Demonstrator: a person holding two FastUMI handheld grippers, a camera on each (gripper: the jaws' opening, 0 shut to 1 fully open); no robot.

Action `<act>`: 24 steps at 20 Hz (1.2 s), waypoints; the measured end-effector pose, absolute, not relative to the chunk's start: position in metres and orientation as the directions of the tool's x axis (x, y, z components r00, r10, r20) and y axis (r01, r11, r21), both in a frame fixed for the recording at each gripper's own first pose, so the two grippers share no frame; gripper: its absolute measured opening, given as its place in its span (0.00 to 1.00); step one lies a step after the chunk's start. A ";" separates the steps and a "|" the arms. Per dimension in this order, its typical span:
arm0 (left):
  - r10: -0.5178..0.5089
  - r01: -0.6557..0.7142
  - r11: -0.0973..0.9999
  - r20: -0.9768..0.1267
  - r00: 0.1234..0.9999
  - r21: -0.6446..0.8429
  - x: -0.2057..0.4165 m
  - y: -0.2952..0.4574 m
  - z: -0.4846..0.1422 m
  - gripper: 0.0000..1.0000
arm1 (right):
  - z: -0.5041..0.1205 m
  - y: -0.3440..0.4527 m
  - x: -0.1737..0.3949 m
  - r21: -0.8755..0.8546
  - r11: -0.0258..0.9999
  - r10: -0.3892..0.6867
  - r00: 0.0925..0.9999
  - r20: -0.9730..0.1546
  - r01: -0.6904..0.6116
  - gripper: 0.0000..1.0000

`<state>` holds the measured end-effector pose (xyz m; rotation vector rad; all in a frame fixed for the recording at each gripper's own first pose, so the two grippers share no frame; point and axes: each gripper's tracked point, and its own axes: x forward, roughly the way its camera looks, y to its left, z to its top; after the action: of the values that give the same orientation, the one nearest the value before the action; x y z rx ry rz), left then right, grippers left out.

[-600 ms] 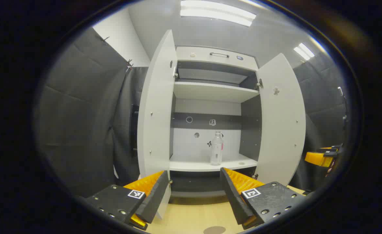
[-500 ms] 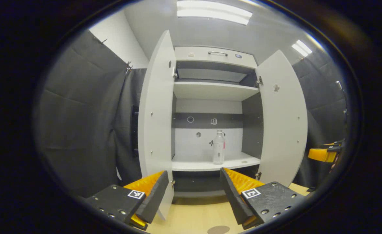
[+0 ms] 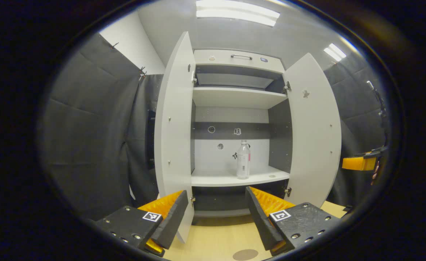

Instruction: Grasp the bottle in the cabinet with the left hand and place it on the coaster, then close the right door with the right hand and the left door with the left hand.

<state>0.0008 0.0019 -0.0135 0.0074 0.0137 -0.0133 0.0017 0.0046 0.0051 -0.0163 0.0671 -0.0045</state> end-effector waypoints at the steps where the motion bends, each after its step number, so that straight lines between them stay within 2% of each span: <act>1: -0.020 0.020 1.000 -0.014 1.000 -0.004 0.001 0.000 -0.013 0.98 | 0.008 0.003 0.001 -0.017 1.000 -0.011 0.998 -0.067 0.010 0.96; 2: -0.032 0.031 0.999 -0.018 0.999 -0.016 0.002 -0.002 -0.013 0.92 | 0.011 -0.002 -0.001 -0.019 1.000 -0.020 0.998 -0.062 0.019 0.96; 6: -0.065 0.065 0.998 -0.019 0.998 -0.018 0.013 -0.016 -0.016 0.92 | 0.020 -0.027 -0.005 -0.037 0.997 -0.062 0.997 -0.035 0.061 0.96; 7: -0.073 0.073 0.997 -0.024 0.997 -0.018 0.023 -0.025 -0.016 0.92 | 0.019 -0.035 -0.007 -0.036 0.996 -0.077 0.996 -0.038 0.075 0.92; 8: -0.086 0.085 0.996 -0.033 0.996 -0.021 0.032 -0.033 -0.018 0.92 | 0.016 -0.045 -0.009 -0.032 0.995 -0.094 0.995 -0.041 0.092 0.96; 9: -0.098 0.097 0.995 -0.039 0.994 -0.026 0.041 -0.041 -0.019 0.92 | 0.012 -0.053 -0.010 -0.026 0.994 -0.109 0.993 -0.048 0.108 0.96; 14: -0.130 0.128 0.991 -0.052 0.990 -0.026 0.095 -0.069 -0.012 0.92 | 0.001 -0.100 0.001 0.012 0.982 -0.188 0.980 -0.059 0.189 0.96; 15: -0.130 0.129 0.991 -0.053 0.990 -0.025 0.108 -0.073 -0.008 0.92 | 0.002 -0.108 0.006 0.025 0.979 -0.200 0.978 -0.060 0.202 0.92; 17: -0.135 0.134 0.991 -0.041 0.990 -0.027 0.135 -0.080 -0.001 0.92 | 0.006 -0.123 0.017 0.045 0.972 -0.227 0.973 -0.050 0.229 0.96; 23: -0.126 0.127 0.992 -0.031 0.991 0.012 0.222 -0.094 0.010 0.92 | 0.013 -0.166 0.047 0.055 0.949 -0.310 0.950 -0.018 0.311 0.96; 24: -0.129 0.130 0.991 -0.036 0.991 0.016 0.235 -0.097 0.010 0.92 | 0.013 -0.171 0.051 0.059 0.945 -0.322 0.947 -0.017 0.323 0.92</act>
<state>0.2353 -0.0967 0.0098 0.0182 0.0347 -0.1296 0.0507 -0.1709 0.0128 0.0610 0.0069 -0.3284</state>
